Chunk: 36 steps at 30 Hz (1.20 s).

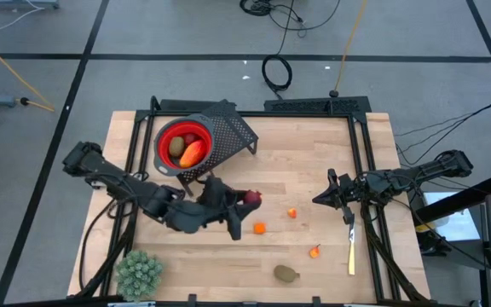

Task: Pick & Place Fruit
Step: Put the pomegranate into the red strainer bowl on the shelf

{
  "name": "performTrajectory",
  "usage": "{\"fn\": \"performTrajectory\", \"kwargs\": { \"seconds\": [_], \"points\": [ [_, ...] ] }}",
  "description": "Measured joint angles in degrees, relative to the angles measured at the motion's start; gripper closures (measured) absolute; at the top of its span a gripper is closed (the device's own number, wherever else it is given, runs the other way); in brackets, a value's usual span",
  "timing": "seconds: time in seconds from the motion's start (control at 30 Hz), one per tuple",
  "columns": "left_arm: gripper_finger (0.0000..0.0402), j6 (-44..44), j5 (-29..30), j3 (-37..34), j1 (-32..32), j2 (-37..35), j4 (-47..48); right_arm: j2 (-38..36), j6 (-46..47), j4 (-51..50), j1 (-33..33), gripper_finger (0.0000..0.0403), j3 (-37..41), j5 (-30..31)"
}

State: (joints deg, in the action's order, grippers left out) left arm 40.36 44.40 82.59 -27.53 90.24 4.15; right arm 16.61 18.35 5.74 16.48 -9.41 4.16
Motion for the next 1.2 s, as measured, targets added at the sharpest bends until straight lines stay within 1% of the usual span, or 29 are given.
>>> {"fn": "performTrajectory", "kwargs": {
  "seconds": [0.2,0.33,0.5,0.63,0.8,0.93,1.0,1.2],
  "points": [
    [0.0220,-15.1,-5.8,0.0,-0.8,0.2,-13.7,0.0,-1.7,0.0,0.0,0.0403,0.0,0.0],
    [0.0220,-23.3,-11.2,0.0,-0.9,0.2,-21.6,0.0,-1.7,0.0,0.0,0.0403,0.0,0.0],
    [0.0220,-31.5,-21.9,0.0,-0.9,0.2,-29.7,0.0,-4.1,0.0,0.0,0.0403,0.0,0.1],
    [0.0220,-36.9,-31.5,0.0,-0.9,0.2,-34.6,0.0,-6.0,0.0,0.0,0.0403,0.0,0.1],
    [0.0220,-39.8,-40.0,0.0,-0.9,0.2,-39.1,0.0,-8.1,0.0,0.0,0.0403,0.0,0.2],
    [0.0220,-40.2,-45.2,0.0,-0.9,0.2,-41.3,0.0,-10.2,0.0,0.0,0.0403,0.0,0.2],
    [0.0220,-40.2,-46.1,0.0,-0.9,0.2,-41.7,0.0,-10.5,0.0,0.0,0.0403,0.0,0.2],
    [0.0220,-40.2,-46.1,0.0,-0.9,0.2,-41.7,0.0,-10.5,0.0,0.0,0.0403,0.0,0.2]
  ]
}}
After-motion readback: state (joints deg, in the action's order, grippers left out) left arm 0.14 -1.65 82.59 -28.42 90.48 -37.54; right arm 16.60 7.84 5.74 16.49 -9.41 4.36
